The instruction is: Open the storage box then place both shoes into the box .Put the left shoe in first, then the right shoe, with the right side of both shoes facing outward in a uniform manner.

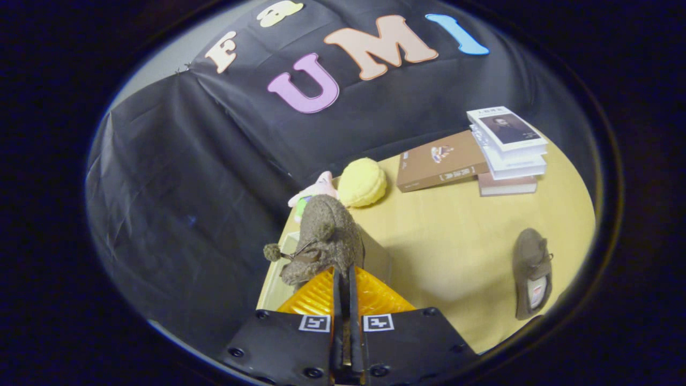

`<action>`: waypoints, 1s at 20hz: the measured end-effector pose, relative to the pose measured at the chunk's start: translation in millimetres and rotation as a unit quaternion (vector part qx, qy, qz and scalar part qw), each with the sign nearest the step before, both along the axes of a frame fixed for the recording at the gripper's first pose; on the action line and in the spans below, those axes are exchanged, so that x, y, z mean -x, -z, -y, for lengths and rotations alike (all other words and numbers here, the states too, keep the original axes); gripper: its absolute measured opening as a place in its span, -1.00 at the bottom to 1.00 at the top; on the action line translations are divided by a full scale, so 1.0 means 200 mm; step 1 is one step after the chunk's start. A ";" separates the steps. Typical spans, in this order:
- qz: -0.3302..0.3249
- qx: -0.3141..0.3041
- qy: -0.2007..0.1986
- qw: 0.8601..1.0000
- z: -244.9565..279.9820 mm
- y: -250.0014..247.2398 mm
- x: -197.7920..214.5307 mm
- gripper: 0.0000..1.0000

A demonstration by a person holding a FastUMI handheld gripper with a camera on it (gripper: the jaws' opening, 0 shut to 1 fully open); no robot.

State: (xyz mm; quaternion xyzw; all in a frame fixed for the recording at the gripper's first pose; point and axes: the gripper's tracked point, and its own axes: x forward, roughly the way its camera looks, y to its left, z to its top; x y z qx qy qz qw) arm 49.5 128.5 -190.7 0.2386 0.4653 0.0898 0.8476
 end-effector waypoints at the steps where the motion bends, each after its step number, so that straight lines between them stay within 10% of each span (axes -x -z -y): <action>1: -0.002 -0.003 -0.001 1.000 -0.06 0.02 -0.01 -0.83; 20: -0.111 0.084 0.019 0.990 -0.59 0.68 0.11 -0.83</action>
